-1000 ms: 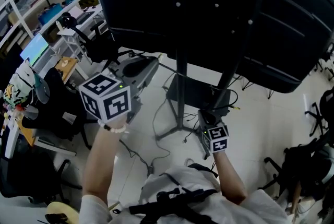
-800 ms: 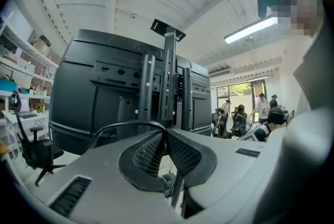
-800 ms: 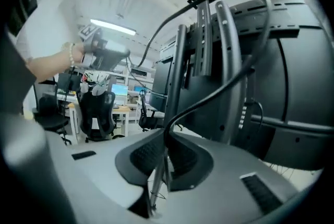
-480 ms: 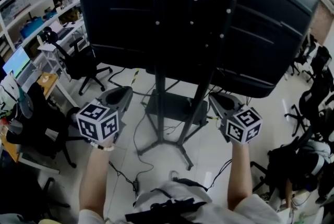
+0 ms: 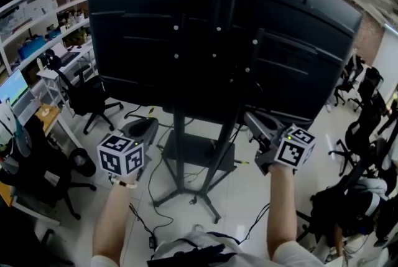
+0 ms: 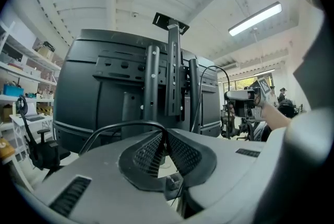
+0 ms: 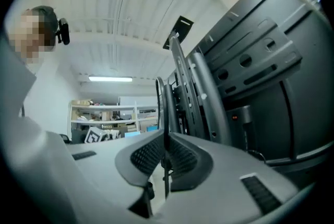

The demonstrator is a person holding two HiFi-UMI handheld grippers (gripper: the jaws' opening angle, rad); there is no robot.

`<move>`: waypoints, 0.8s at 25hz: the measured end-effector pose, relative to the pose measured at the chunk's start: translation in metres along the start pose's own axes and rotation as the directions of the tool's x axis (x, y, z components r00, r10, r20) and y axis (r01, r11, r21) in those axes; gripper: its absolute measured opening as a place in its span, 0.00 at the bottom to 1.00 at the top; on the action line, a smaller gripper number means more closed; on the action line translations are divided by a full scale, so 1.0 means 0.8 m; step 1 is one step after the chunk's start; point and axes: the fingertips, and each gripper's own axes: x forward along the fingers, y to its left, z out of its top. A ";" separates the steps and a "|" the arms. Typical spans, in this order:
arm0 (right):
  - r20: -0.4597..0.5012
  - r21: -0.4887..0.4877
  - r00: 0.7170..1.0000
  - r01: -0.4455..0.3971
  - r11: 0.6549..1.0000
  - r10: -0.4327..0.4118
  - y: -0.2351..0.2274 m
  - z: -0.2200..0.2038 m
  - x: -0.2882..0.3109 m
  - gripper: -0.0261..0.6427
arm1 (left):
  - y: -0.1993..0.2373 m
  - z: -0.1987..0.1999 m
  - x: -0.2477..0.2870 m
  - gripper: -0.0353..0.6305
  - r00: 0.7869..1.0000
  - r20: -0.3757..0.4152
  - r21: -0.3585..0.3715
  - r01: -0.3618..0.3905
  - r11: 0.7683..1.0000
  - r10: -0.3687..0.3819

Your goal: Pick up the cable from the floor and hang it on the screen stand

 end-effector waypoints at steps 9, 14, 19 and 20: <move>0.120 -0.011 0.993 0.010 1.000 -0.009 -0.013 0.086 0.027 0.08 | -0.032 0.083 0.038 0.07 0.988 0.120 0.002 0.094 0.996 -0.093; 0.165 0.009 0.986 0.021 1.000 -0.022 -0.036 0.118 0.038 0.08 | -0.037 0.133 0.049 0.07 0.972 0.204 -0.020 0.123 0.992 -0.117; 0.214 0.056 0.977 0.002 0.998 -0.014 -0.051 0.147 0.043 0.08 | -0.047 0.178 0.057 0.07 0.955 0.263 -0.010 0.147 0.989 -0.139; 0.218 0.059 0.976 0.000 0.998 -0.013 -0.053 0.150 0.044 0.08 | -0.050 0.185 0.059 0.07 0.952 0.271 -0.008 0.152 0.988 -0.145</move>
